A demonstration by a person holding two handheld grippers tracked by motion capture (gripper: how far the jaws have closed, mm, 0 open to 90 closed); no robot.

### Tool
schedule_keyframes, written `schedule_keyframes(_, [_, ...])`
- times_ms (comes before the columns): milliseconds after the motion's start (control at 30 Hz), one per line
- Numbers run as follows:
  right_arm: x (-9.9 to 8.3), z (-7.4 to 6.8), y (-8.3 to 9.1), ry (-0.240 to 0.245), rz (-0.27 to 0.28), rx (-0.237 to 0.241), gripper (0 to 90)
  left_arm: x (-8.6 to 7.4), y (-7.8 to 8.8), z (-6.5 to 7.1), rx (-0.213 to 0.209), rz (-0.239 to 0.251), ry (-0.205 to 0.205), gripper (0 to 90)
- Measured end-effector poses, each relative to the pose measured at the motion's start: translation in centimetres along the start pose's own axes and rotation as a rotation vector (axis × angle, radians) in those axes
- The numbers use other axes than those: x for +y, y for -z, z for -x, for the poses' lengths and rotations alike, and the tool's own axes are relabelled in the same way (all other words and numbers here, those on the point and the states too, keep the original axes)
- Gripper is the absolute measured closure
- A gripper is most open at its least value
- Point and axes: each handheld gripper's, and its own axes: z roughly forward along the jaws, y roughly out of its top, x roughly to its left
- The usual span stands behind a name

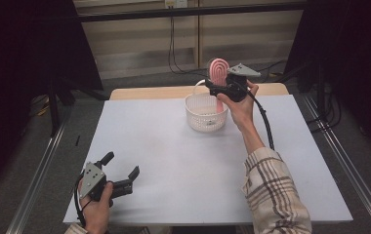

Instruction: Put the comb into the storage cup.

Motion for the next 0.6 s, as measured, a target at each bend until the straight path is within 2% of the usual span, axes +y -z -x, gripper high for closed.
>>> schedule_keyframes(600, [-1.8,0.1,-0.6,0.032,-0.06,0.003,19.0,0.0,0.0,0.0,-0.002,0.005,0.008,1.4])
